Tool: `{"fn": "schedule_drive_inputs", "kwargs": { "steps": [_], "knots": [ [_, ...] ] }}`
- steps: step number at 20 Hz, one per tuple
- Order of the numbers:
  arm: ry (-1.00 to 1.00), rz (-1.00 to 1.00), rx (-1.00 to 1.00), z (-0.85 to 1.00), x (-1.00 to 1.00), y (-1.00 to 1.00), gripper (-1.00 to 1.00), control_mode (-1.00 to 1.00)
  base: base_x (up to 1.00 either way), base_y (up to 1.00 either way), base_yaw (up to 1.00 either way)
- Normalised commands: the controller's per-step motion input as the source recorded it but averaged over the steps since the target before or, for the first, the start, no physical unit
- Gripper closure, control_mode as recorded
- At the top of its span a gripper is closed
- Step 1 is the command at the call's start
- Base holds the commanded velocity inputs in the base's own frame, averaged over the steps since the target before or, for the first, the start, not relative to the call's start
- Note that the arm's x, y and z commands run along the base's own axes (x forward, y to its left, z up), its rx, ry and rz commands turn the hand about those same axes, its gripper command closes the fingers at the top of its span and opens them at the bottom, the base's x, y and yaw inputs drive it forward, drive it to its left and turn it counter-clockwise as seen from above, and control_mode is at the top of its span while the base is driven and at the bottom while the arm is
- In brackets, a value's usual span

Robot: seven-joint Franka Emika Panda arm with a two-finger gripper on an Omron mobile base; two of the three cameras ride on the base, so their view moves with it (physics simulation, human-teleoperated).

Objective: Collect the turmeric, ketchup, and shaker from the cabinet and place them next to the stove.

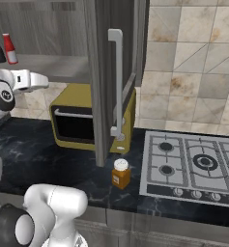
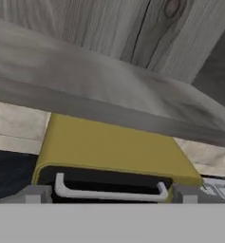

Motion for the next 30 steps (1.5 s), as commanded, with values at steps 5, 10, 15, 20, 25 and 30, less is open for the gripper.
{"fn": "schedule_drive_inputs", "kwargs": {
  "steps": [5, 10, 15, 20, 25, 30],
  "knots": [
    [-0.04, 0.35, 0.0, 0.09, 0.0, 1.0, -1.0, -1.0, 0.0, 0.0, 0.0],
    [-0.14, 0.29, 0.0, 0.16, -0.01, 0.99, -1.0, -1.0, 0.0, 0.0, 0.0],
    [-0.14, 0.31, 0.0, 0.61, -0.28, 0.64, -1.0, -1.0, 0.0, 0.0, 0.0],
    [-0.11, 0.36, 0.01, 0.61, -0.4, 0.34, -1.0, -1.0, 0.0, 0.0, 0.0],
    [-0.05, 0.21, 0.08, 0.11, -0.27, 0.03, -1.0, -1.0, 0.0, 0.0, 0.0],
    [-0.08, -0.02, 0.01, 0.17, -0.37, -0.12, -1.0, -1.0, 0.0, 0.0, 0.0]
  ]
}}
